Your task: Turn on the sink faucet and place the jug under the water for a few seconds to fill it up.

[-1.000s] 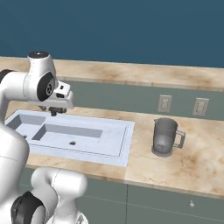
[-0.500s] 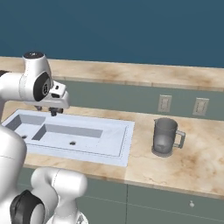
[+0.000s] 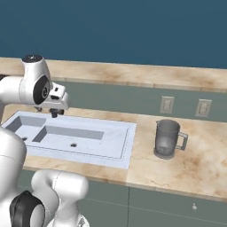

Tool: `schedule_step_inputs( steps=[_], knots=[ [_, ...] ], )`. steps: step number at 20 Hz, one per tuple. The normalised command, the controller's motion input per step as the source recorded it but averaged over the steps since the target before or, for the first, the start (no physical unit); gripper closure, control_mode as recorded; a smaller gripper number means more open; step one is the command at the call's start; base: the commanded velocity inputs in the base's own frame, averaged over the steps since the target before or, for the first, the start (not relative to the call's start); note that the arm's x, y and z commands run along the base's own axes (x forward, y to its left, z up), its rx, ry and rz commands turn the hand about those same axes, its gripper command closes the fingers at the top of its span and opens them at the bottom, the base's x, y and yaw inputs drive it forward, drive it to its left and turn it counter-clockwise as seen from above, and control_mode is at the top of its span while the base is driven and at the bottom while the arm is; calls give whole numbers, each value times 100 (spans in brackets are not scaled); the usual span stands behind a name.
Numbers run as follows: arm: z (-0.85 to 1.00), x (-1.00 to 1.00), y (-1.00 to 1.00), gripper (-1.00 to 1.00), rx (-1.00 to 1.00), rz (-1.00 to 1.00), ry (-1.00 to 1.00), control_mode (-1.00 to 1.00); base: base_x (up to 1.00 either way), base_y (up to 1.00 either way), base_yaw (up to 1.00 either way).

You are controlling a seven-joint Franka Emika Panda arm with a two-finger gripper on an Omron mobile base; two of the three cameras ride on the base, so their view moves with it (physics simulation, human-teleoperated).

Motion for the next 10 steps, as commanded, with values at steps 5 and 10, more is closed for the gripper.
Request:
schedule_step_inputs(
  steps=[5, 10],
  knots=[
    [-22, 24, 11, -100, 5, 0, -7, -100, 0, 0, 0],
    [-27, 32, 14, -100, 12, 0, -7, -100, 0, 0, 0]
  ],
)
